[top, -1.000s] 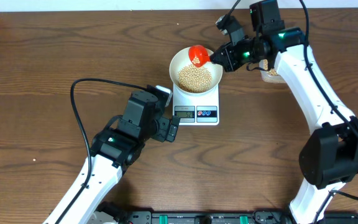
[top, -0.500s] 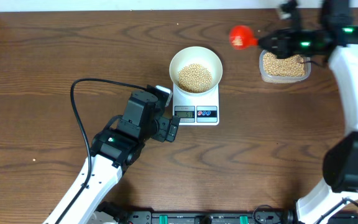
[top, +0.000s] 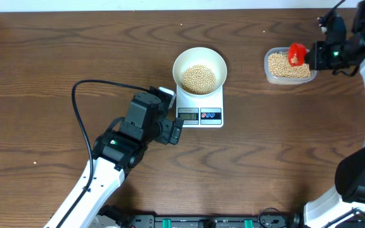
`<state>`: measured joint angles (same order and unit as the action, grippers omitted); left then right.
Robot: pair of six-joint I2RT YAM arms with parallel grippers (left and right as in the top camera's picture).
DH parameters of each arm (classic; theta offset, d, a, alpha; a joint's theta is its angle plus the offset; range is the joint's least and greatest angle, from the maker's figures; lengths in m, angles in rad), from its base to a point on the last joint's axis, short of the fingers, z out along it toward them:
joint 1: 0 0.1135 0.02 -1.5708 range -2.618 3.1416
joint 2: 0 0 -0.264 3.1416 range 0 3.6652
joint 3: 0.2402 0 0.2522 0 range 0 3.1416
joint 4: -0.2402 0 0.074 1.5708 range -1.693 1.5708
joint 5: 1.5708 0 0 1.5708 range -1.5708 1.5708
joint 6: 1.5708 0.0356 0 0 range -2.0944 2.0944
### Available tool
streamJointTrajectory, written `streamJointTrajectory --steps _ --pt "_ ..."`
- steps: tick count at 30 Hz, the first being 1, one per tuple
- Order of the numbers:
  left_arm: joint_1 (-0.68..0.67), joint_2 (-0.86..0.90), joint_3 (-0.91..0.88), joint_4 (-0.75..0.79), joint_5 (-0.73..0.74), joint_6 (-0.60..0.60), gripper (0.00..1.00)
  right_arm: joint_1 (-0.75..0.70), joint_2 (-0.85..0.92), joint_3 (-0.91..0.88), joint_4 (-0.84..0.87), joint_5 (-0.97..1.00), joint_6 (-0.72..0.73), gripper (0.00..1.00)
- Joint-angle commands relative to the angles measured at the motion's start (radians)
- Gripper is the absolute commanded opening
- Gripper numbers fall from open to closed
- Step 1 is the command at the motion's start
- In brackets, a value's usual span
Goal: Scoop item into bowl and weigh 50g on scale
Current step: 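Carry the red scoop back to the soybean tub with the right gripper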
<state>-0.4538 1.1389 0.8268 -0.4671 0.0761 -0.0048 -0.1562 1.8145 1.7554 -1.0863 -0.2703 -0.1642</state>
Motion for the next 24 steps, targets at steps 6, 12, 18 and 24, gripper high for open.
streamJointTrajectory --steps 6,12,18,24 --pt "-0.001 0.004 -0.002 -0.002 0.002 -0.016 0.95 0.145 -0.012 0.016 -0.006 0.499 0.036 0.01" --pt "-0.001 0.004 -0.002 -0.002 0.002 -0.016 0.95 0.249 -0.012 0.016 -0.006 0.66 0.012 0.01" --pt "-0.001 0.004 -0.002 -0.002 0.002 -0.016 0.95 0.323 -0.012 0.016 -0.003 0.875 0.013 0.01" --pt "-0.001 0.004 -0.002 -0.002 0.002 -0.016 0.95 0.345 -0.016 0.017 0.037 0.781 0.008 0.01"
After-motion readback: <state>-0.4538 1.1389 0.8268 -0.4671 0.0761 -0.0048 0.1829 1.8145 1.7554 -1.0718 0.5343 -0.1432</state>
